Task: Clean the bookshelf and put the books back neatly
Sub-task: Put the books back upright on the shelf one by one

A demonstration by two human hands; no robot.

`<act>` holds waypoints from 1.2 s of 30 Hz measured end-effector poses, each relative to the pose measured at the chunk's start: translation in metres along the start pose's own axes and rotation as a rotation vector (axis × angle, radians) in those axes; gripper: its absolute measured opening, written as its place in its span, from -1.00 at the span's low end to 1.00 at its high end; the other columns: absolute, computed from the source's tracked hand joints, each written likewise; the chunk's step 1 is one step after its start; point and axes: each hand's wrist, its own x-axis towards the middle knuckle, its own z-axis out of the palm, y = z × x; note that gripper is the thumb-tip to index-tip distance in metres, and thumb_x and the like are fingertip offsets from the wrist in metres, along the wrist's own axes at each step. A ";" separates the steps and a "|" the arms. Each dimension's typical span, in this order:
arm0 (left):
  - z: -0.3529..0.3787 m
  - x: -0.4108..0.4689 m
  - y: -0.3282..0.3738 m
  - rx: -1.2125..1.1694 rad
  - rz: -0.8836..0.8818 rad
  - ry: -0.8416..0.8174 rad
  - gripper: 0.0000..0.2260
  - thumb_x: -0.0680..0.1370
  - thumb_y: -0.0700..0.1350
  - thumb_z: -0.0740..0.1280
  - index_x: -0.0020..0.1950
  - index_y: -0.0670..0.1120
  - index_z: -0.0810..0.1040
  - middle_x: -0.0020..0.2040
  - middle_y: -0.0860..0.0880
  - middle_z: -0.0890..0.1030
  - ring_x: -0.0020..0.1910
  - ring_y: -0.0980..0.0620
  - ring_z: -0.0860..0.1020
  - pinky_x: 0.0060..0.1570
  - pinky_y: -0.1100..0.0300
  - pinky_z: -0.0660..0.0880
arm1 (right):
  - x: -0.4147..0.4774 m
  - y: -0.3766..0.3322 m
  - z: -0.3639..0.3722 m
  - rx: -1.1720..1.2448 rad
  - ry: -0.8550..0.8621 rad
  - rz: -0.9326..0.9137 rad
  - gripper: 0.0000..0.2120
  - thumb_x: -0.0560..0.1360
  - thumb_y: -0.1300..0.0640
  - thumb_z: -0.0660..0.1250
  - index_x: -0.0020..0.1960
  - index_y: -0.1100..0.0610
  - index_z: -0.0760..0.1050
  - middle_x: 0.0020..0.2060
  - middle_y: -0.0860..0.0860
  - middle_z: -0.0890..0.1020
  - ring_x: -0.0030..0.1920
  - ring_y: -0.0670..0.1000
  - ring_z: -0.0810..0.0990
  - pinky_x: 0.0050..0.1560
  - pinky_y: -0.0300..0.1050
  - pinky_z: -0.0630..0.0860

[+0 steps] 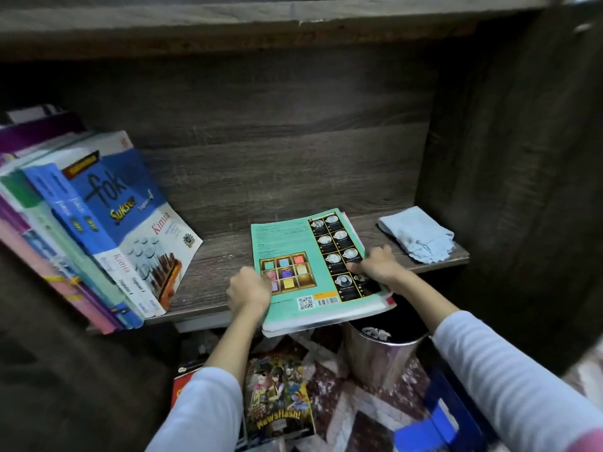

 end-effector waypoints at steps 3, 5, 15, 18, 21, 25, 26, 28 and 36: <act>0.002 0.001 -0.001 -0.012 0.000 0.004 -0.77 0.57 0.01 0.29 -0.05 -0.16 0.55 -0.05 -0.10 0.62 -0.07 -0.13 0.60 -0.18 0.14 0.50 | -0.005 0.001 0.007 -0.070 0.075 -0.013 -0.49 0.53 -0.05 0.30 0.35 0.24 0.35 0.40 0.21 0.14 0.43 0.23 0.13 0.41 0.02 0.15; 0.002 0.001 -0.002 -0.023 -0.028 0.015 -0.76 0.56 0.03 0.31 -0.07 -0.15 0.54 -0.07 -0.10 0.59 -0.03 -0.16 0.58 -0.14 0.12 0.49 | -0.008 -0.001 0.010 -0.094 0.128 -0.027 -0.50 0.53 -0.04 0.30 0.33 0.26 0.37 0.39 0.21 0.18 0.42 0.22 0.14 0.39 0.04 0.19; 0.005 0.011 -0.011 -0.168 -0.075 0.010 -0.77 0.55 0.05 0.31 -0.08 -0.11 0.58 -0.06 -0.11 0.65 -0.11 -0.10 0.59 -0.22 0.19 0.40 | -0.011 -0.018 -0.009 0.776 -0.052 0.123 -0.66 0.36 0.37 0.43 0.06 0.34 0.39 -0.01 0.30 0.61 -0.19 0.17 0.62 -0.08 0.16 0.60; 0.006 0.010 -0.014 -0.209 -0.055 0.026 -0.80 0.56 0.04 0.30 -0.01 -0.07 0.60 -0.09 -0.08 0.65 -0.13 -0.08 0.60 -0.27 0.23 0.39 | -0.018 -0.022 -0.006 0.696 -0.194 0.118 -0.59 0.37 0.32 0.42 0.19 0.30 0.43 0.10 0.25 0.61 0.06 0.23 0.62 0.13 0.21 0.53; 0.003 0.011 -0.017 -0.241 -0.050 0.005 -0.82 0.56 0.03 0.31 0.00 -0.05 0.60 -0.15 -0.04 0.63 -0.21 -0.03 0.58 -0.38 0.26 0.36 | -0.027 -0.032 -0.003 0.619 -0.170 0.019 -0.69 0.46 0.45 0.25 0.15 0.23 0.36 0.11 0.28 0.57 0.12 0.28 0.57 0.09 0.21 0.54; -0.009 0.021 -0.024 -0.321 -0.050 -0.106 -0.85 0.50 -0.05 0.41 -0.24 -0.06 0.55 -0.09 -0.06 0.66 -0.11 -0.04 0.61 -0.12 0.17 0.54 | -0.044 -0.053 -0.007 0.645 -0.060 -0.139 -0.73 0.41 0.50 0.27 0.03 0.24 0.45 -0.10 0.23 0.57 -0.06 0.16 0.56 0.07 0.18 0.53; -0.015 0.024 -0.024 -0.354 -0.046 -0.133 -0.84 0.49 -0.08 0.43 -0.26 -0.07 0.54 -0.08 -0.06 0.64 -0.07 -0.04 0.59 -0.07 0.19 0.51 | -0.052 -0.061 -0.007 0.664 -0.045 -0.181 -0.75 0.40 0.50 0.29 -0.02 0.22 0.47 -0.13 0.21 0.57 -0.09 0.15 0.56 0.04 0.18 0.54; -0.031 0.031 -0.025 -0.453 -0.045 -0.157 -0.88 0.46 -0.10 0.45 -0.20 -0.07 0.54 0.00 -0.10 0.64 0.01 -0.07 0.59 0.04 0.10 0.53 | -0.068 -0.078 -0.004 0.663 0.006 -0.292 -0.75 0.38 0.47 0.32 -0.02 0.20 0.48 -0.15 0.17 0.58 -0.13 0.11 0.56 -0.02 0.12 0.57; -0.159 0.028 0.015 -0.690 0.309 0.131 -0.86 0.53 -0.11 0.34 0.08 -0.03 0.59 0.10 -0.07 0.62 0.15 -0.07 0.56 0.26 -0.04 0.44 | -0.125 -0.145 0.061 0.542 0.195 -0.690 -0.59 0.50 0.37 0.24 0.30 0.07 0.38 -0.04 -0.11 0.55 -0.06 -0.06 0.56 -0.19 -0.39 0.40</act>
